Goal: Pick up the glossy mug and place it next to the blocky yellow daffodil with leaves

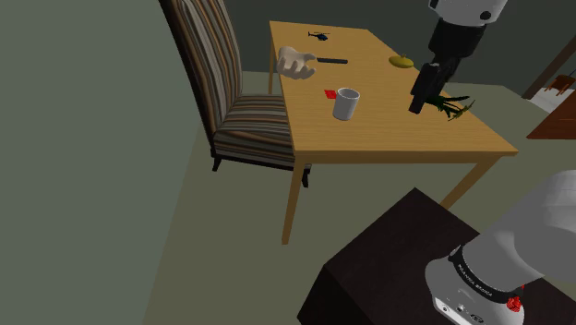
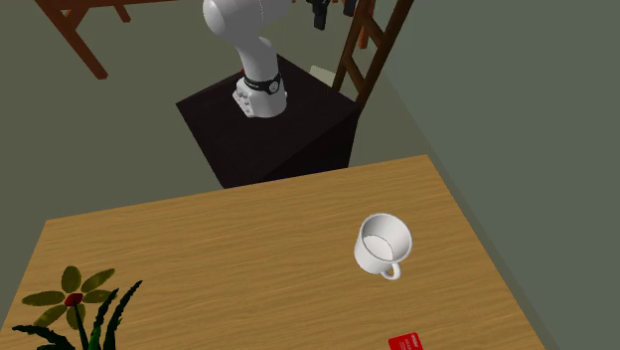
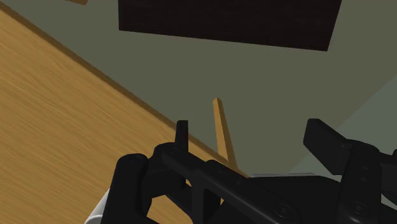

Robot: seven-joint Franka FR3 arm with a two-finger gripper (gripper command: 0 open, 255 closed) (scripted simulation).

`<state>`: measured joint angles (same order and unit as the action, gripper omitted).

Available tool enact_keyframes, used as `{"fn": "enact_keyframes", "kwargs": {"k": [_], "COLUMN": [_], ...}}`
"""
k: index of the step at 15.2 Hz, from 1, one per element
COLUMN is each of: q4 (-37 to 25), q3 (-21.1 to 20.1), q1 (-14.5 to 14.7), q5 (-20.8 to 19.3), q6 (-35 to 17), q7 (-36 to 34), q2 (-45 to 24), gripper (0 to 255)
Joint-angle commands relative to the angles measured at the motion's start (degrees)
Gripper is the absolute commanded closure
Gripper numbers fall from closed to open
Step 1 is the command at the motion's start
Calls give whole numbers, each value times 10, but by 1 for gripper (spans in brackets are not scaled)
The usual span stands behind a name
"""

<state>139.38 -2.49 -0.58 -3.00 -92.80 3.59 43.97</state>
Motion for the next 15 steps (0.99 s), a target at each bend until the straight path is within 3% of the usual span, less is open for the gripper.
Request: {"fn": "enact_keyframes", "kwargs": {"k": [1,8,15], "q4": [0,-44,-126], "q3": [0,38,69], "q1": [0,-16,-26], "q5": [0,-27,-35], "q6": [0,-96,-165], "q7": [0,49,96], "q2": [0,-143,-297], "gripper": [0,0,0]}}
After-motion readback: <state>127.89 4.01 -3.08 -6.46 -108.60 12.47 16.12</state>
